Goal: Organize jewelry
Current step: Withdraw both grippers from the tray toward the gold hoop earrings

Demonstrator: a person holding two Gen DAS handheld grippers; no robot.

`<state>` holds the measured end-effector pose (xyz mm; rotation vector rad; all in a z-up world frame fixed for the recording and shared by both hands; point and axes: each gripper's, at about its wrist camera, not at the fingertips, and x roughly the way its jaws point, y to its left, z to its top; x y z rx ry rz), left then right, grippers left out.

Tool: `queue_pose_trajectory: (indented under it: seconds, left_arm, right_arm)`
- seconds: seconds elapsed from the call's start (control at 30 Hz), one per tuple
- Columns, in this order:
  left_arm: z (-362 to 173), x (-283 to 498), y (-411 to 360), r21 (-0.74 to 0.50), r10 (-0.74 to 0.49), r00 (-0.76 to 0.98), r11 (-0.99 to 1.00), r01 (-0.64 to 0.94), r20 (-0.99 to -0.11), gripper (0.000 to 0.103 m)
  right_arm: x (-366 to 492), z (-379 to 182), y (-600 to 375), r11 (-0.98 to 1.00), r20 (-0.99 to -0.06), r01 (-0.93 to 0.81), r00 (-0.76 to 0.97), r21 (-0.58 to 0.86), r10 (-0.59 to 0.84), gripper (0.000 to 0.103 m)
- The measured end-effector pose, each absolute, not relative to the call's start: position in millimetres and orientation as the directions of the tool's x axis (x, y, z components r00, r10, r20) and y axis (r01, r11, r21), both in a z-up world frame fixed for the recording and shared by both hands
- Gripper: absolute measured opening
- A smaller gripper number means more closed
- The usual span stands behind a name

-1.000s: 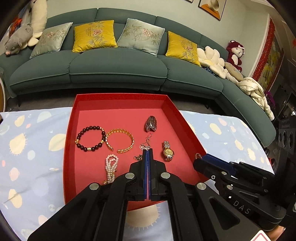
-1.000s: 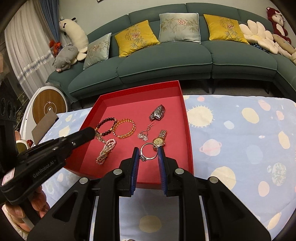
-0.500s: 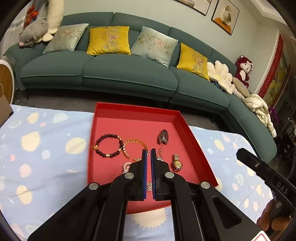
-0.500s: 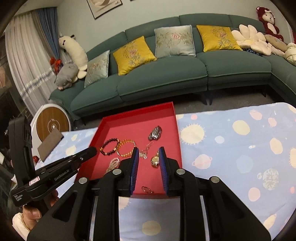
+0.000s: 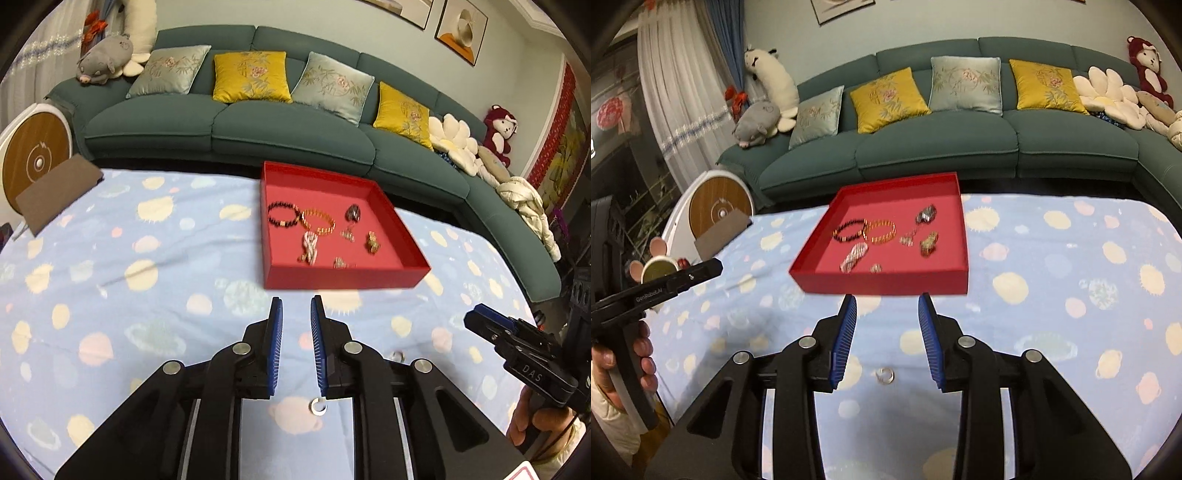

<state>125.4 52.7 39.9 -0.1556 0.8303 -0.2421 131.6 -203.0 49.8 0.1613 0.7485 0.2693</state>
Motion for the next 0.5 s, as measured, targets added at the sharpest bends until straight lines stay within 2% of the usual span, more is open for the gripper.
queue_pose_trajectory:
  seconds: [0.17, 0.27, 0.5]
  left_arm:
    - [-1.1, 105.9, 40.1, -0.257, -0.314, 0.554, 0.95, 0.179, -0.771, 0.015]
    - [-15.9, 97.8, 30.2, -0.245, -0.325, 0.541, 0.945, 0.217, -0.775, 0.025]
    - [-40.8, 92.3, 16.9, -0.208, -0.314, 0.514, 0.945, 0.254, -0.798, 0.026]
  right_arm:
    - [126.8, 1.7, -176.6, 0.959, -0.746, -0.207, 0.604, 0.194, 0.281, 0.034]
    - [126.3, -14.8, -166.3, 0.962, -0.768, -0.223, 0.584, 0.158, 0.262, 0.034]
    - [136.4, -36.7, -156.2, 0.966, -0.796, -0.228, 0.558, 0.124, 0.234, 0.033]
